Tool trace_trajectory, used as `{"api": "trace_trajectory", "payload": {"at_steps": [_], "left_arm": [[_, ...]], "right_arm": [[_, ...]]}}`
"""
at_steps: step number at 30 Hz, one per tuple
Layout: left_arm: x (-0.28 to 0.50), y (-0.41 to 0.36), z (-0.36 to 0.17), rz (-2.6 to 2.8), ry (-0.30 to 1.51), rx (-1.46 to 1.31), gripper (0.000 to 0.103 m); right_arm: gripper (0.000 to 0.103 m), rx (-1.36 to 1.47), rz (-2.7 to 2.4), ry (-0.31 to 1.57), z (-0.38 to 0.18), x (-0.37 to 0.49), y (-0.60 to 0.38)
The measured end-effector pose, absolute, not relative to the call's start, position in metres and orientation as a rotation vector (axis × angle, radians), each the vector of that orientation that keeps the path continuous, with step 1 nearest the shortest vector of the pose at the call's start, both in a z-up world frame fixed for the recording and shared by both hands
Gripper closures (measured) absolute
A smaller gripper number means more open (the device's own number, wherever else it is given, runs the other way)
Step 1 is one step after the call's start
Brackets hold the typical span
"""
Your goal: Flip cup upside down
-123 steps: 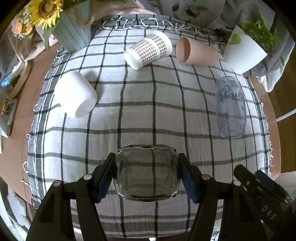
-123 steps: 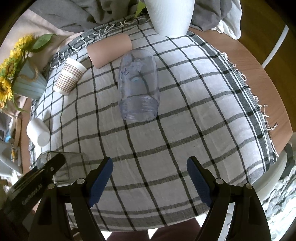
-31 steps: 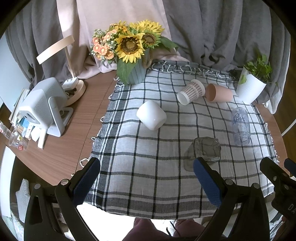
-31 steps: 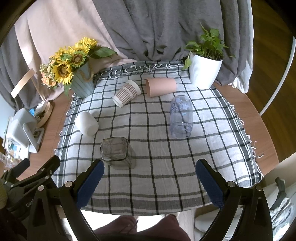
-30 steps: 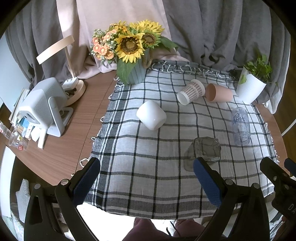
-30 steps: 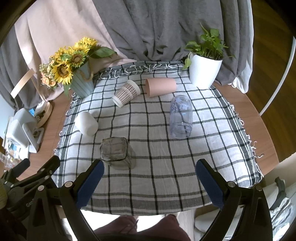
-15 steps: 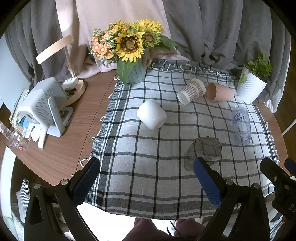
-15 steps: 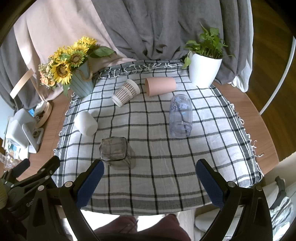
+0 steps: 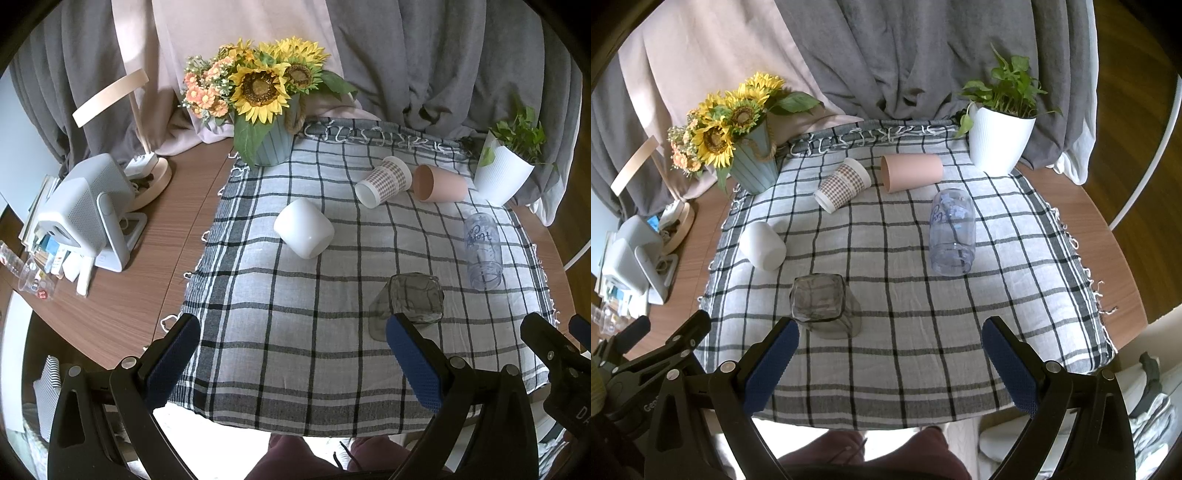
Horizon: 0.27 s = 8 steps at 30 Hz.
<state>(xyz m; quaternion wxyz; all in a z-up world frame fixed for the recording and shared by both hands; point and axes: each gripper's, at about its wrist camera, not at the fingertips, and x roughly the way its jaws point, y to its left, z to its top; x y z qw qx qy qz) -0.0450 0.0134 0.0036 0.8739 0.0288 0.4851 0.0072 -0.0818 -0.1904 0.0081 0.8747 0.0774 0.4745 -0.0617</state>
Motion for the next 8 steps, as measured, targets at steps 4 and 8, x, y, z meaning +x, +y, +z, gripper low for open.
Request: {"api": "trace_trajectory", "payload": {"at_steps": [4,8], "left_arm": [[-0.0447,0.0133,0.0039,0.016,1.013,0.060,0.000],[-0.0446,0.0130,0.0040,0.014,1.014,0.059,0.000]], "right_arm": [[0.003,0.162,-0.129,0.992,0.0080,-0.0817,-0.1903],[0.003,0.162,-0.129,0.993,0.0076,-0.0813,-0.1911]]}}
